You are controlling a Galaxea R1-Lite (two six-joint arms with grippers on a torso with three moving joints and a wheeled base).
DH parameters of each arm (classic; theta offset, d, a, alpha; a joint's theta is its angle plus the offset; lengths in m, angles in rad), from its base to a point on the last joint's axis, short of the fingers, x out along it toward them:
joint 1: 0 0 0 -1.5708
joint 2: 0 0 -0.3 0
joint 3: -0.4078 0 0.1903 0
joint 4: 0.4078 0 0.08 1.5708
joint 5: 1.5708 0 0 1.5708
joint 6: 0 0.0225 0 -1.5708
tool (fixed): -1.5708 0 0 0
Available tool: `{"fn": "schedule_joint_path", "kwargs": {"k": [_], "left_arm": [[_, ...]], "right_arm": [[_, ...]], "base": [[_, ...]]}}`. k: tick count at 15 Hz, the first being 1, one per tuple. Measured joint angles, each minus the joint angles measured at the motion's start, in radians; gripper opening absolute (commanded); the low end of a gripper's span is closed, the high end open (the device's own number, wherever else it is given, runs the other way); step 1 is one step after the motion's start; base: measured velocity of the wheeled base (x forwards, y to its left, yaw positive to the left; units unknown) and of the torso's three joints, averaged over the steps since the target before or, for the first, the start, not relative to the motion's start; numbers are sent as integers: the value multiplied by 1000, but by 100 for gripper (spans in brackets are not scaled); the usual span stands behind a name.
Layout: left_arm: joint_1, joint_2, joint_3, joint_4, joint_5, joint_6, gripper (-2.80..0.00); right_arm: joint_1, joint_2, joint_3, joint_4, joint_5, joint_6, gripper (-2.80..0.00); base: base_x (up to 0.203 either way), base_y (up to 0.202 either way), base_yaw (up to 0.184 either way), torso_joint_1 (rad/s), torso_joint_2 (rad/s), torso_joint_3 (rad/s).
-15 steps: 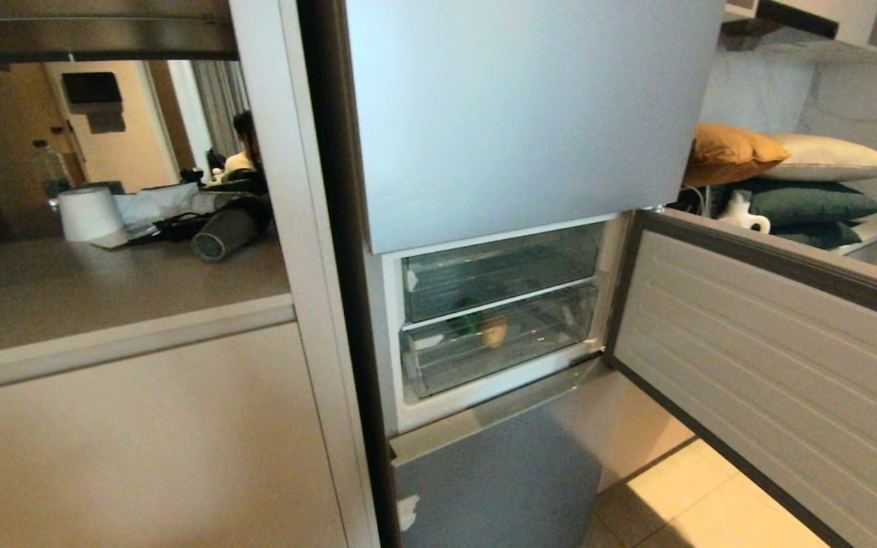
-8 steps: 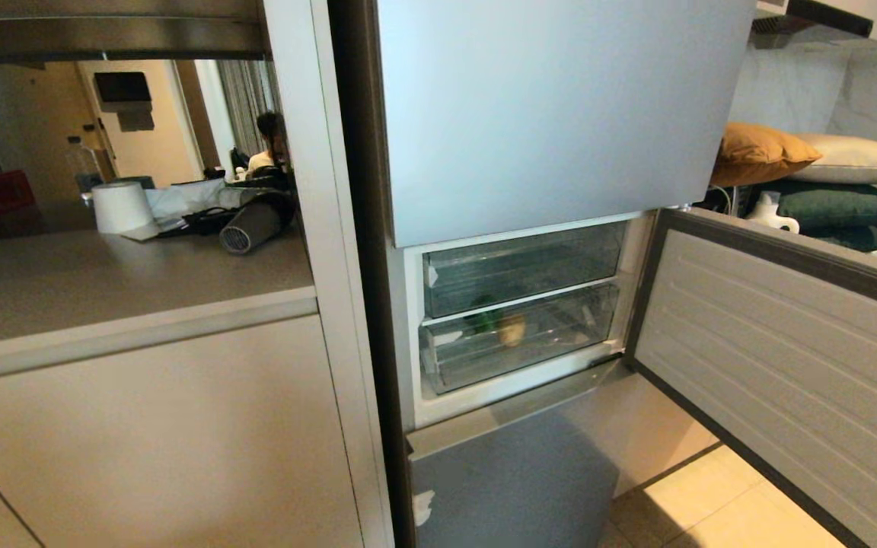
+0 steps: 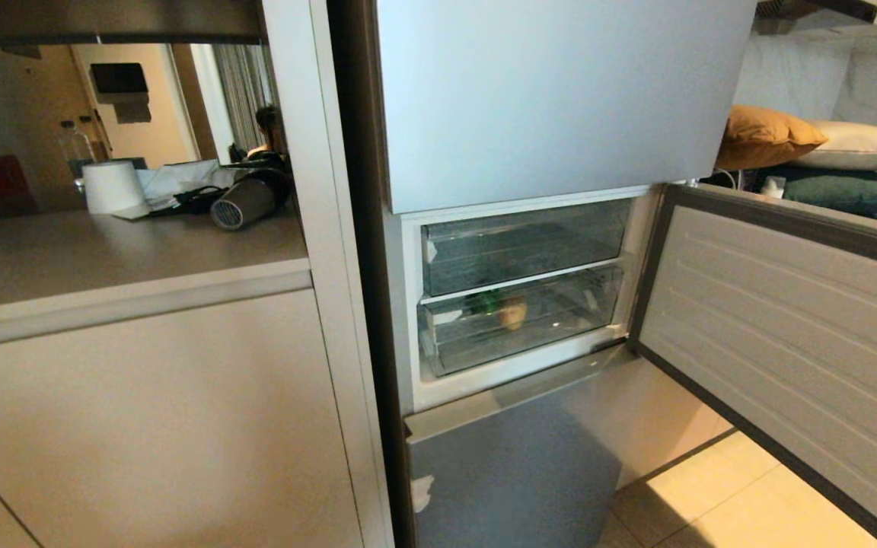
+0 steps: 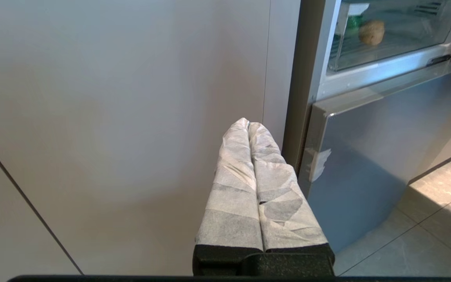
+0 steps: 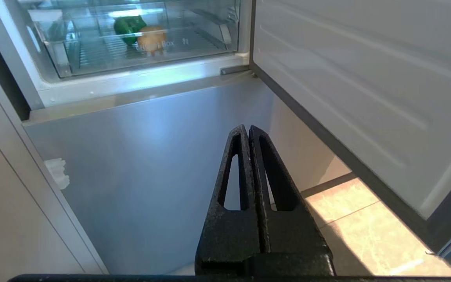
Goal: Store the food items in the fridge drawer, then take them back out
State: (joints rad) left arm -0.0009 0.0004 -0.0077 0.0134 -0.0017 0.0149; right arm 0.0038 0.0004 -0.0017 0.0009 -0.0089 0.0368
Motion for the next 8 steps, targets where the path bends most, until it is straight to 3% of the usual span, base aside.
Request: {"fn": "schedule_joint_path", "kwargs": {"k": [6, 8], "left_arm": [[0, 0, 0, 0, 0, 0, -280], [0, 0, 0, 0, 0, 0, -280]], "right_arm": [[0, 0, 0, 0, 0, 0, -280], [0, 0, 0, 0, 0, 0, -280]], "base": [[0, 0, 0, -189, 518, 332], [0, 0, 0, -74, 239, 158]]}}
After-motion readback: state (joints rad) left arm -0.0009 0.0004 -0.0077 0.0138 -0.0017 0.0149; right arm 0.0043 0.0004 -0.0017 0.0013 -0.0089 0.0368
